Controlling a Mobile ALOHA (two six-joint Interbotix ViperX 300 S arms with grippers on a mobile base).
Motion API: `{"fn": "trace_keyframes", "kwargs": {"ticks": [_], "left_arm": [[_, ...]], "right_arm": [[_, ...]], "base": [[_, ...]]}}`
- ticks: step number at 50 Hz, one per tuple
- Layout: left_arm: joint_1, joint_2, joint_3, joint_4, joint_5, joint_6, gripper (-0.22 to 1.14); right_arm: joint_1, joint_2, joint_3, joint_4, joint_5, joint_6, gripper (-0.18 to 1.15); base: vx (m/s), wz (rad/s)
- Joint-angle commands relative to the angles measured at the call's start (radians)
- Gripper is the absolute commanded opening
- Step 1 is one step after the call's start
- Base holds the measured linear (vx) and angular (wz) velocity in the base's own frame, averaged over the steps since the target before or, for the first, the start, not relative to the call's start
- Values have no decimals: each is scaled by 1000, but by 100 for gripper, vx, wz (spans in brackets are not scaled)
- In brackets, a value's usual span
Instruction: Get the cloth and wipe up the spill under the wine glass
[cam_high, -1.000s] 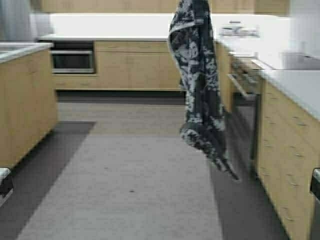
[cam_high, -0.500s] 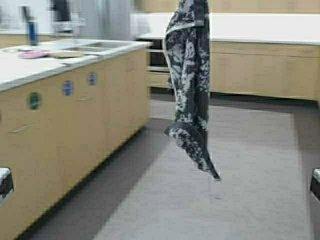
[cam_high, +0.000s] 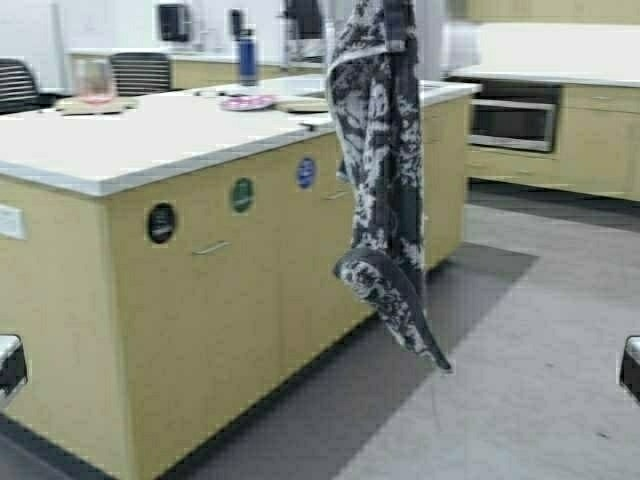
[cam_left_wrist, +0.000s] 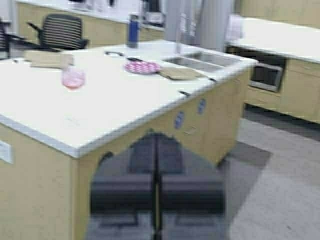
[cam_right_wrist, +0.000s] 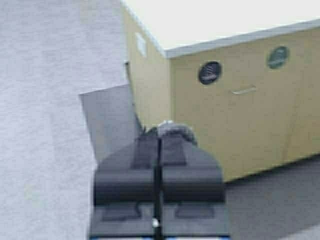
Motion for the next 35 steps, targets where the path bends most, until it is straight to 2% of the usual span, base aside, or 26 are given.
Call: {"fn": "trace_keyframes", "kwargs": {"ticks": [1,14,35], "left_arm": [[2,17,-20,-2,-18,-3,2],[2,60,-37,5,-23,5,2],[2,400,-87,58,-126,9,2]], "right_arm": [[-3,-8,-44,3,-18,-3,6],[-3,-17,-9,3,-20,0,6],[-3,-29,-3,3,-41,-2,6]], "base": [[20,31],[23,24],[29,14]]}}
